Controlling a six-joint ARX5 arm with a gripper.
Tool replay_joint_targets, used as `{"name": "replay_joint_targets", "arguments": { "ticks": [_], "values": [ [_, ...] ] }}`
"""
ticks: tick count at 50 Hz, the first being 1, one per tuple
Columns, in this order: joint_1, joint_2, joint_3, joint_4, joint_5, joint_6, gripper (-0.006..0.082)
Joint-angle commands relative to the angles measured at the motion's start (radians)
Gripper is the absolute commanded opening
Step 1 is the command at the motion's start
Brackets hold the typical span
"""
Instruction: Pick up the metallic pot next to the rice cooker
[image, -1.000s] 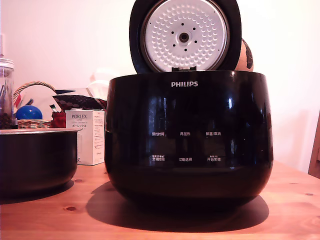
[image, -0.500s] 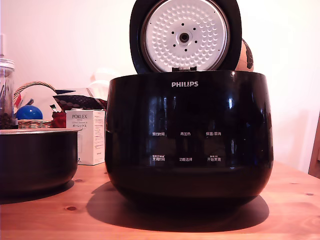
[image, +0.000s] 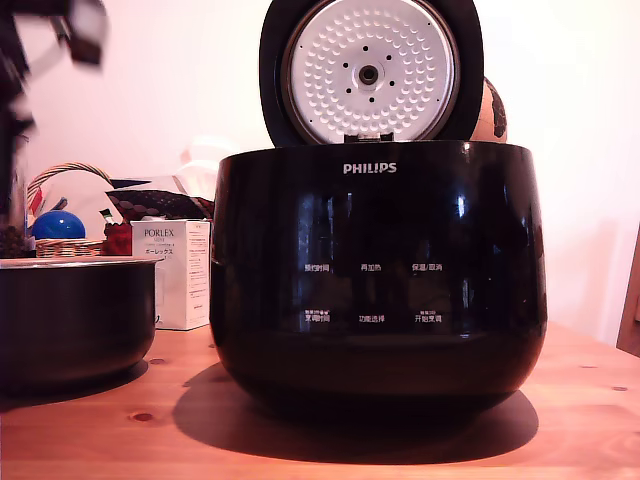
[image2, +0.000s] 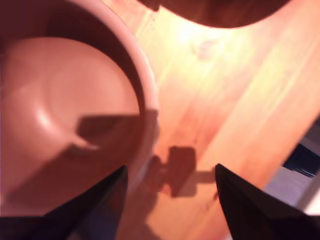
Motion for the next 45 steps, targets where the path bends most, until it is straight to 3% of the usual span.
{"name": "replay_joint_targets", "arguments": {
  "ticks": [1, 24, 36, 45],
  "values": [
    [0.003, 0.049, -0.005, 0.016, 0.000, -0.003, 0.0513],
    [0.003, 0.211, -0.005, 0.161, -0.010, 0.052, 0.0492],
    [0.003, 0.211, -0.005, 0.165, -0.009, 0.103, 0.0296],
    [0.003, 0.210, -0.005, 0.161, -0.008, 0.117, -0.0018]
  ]
}}
